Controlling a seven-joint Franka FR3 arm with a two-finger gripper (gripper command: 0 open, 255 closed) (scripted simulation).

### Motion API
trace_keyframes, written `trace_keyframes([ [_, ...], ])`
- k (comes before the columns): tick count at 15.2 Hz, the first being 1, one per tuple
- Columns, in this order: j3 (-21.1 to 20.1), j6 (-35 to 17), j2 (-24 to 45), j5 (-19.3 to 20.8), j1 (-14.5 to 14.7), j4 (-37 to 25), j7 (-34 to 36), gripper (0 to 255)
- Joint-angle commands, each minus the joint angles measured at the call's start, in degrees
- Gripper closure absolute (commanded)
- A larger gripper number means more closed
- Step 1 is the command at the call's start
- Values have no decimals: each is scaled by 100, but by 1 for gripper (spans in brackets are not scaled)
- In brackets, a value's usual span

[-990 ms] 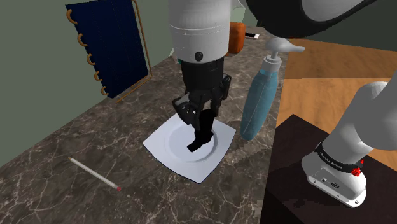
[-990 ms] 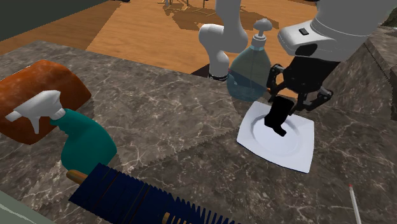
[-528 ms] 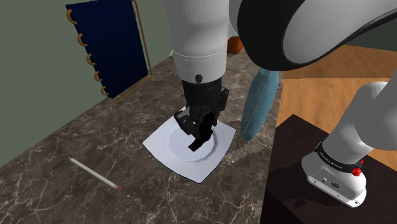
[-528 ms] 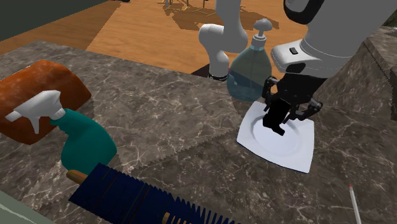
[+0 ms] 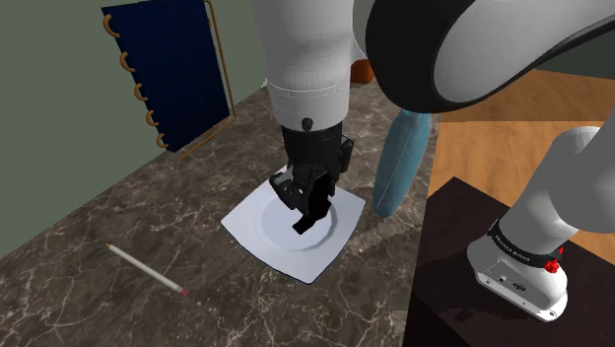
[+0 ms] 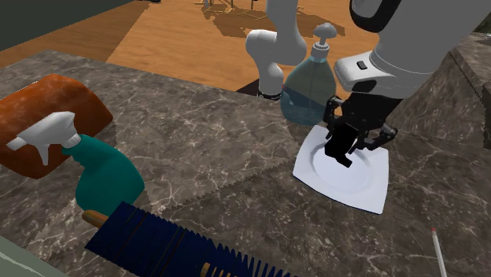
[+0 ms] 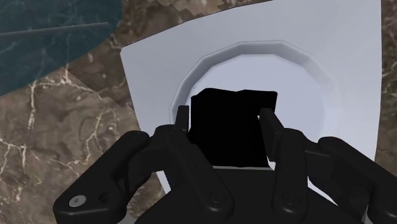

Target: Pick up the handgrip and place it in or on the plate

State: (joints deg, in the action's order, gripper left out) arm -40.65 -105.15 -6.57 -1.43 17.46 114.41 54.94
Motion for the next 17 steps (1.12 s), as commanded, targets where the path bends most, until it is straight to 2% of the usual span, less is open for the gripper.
trace_keyframes([
  [1,-20,-16,50,-13,13,43,-1,0],
  [6,-19,-9,39,-21,15,45,-2,0],
  [10,-11,721,49,-8,8,-693,7,0],
  [17,-11,721,49,-8,8,-693,7,0],
])
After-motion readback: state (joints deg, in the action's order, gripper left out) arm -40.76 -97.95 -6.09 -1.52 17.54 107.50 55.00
